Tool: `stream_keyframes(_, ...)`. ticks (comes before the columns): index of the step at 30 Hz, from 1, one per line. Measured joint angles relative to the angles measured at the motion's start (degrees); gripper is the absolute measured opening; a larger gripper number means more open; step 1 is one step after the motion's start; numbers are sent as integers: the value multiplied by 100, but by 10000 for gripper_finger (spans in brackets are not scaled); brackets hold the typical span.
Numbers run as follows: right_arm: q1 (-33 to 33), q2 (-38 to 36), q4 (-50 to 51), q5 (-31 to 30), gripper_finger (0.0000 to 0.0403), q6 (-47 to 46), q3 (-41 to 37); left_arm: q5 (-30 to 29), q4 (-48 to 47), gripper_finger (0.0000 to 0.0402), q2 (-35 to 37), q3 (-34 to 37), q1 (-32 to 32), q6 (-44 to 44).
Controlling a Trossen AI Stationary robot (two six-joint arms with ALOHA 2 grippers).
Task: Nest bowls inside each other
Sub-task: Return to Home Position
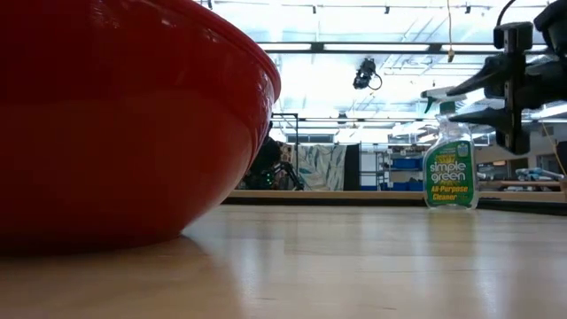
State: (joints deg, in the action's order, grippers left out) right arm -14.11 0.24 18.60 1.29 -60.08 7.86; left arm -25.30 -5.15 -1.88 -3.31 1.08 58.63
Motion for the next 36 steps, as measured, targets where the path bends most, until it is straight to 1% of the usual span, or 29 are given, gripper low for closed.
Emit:
stream_keyframes(7, 0, 5, -144, 324, 191, -15, -212, -62, -22, 144, -1, -2, 0, -16)
stream_keyframes(11, 0, 6, -192, 301, 191, 148, -221, -64, -32, 144, -1, -2, 0, -190)
stream_keyframes(13, 0, 35, -187, 78, 191, 329, -221, -58, -36, 144, -1, -4, 2, -479)
stream_keyframes(17, 0, 115, -174, -824, 191, 575, -221, -56, -39, 144, -1, -4, 2, -1156)
stream_keyframes(19, -1, 159, -171, -1098, 191, 617, -221, -56, -42, 144, -1, -4, 2, -1804)
stream_keyframes(22, 0, 301, -172, -1337, 191, 714, -221, -56, -39, 144, -1, -4, 2, -2777)
stream_keyframes(23, 0, 344, -170, -1456, 191, 871, -221, -55, -39, 144, -1, -4, 2, -2969)
stream_keyframes(25, -4, 412, -170, -1529, 191, 1548, -221, -54, -39, 144, -1, -4, 2, -3200)
stream_keyframes(28, -2, 478, -173, -1242, 191, 2811, -221, -54, -37, 144, -1, -4, 2, -3263)
stream_keyframes(30, -2, 477, -191, -1043, 191, 3344, -221, -52, -37, 144, -1, -4, 2, -3247)
stream_keyframes(32, -2, 476, -222, -919, 191, 3621, -221, -52, -37, 144, -1, -4, 2, -3247)
stream_keyframes(36, -2, 476, -258, -880, 191, 3633, -221, -50, -31, 144, -1, -4, 2, -3246)
